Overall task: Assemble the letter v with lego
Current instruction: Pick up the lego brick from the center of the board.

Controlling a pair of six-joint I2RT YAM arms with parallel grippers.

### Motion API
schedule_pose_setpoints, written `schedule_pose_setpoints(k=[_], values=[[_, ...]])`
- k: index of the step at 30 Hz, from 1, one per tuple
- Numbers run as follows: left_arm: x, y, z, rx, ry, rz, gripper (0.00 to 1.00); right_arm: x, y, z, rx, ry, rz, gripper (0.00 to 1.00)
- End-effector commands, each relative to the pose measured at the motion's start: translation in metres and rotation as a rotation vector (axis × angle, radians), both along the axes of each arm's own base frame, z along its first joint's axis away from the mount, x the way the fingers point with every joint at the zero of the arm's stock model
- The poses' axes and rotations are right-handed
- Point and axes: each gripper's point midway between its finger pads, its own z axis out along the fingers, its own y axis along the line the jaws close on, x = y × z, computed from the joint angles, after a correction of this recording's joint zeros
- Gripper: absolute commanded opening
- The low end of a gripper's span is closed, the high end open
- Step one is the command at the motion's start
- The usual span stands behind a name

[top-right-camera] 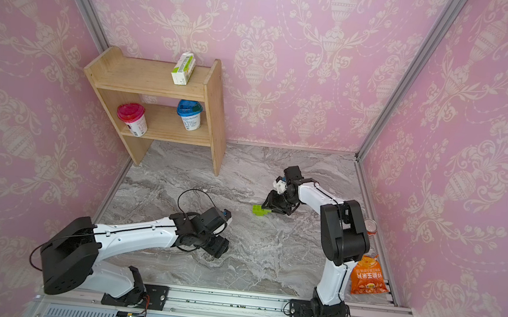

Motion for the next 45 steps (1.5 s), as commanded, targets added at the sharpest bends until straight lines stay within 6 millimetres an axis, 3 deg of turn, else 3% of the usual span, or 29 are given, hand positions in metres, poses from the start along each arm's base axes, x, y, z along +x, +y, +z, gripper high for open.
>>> schedule_pose_setpoints(k=[1,23,42,45], values=[[-0.002,0.003,-0.009,0.005,0.025,0.016,0.73,0.004,-0.002,0.000,-0.012,-0.003,0.011,0.43],[-0.025,0.009,-0.018,0.055,0.101,-0.077,0.67,0.006,0.000,0.002,-0.005,-0.010,0.012,0.47],[-0.018,0.007,-0.027,0.069,0.080,-0.067,0.50,0.005,0.000,0.001,-0.004,-0.004,0.015,0.47],[-0.018,0.007,-0.025,0.067,0.074,-0.064,0.51,0.005,0.000,0.001,-0.004,-0.004,0.016,0.47]])
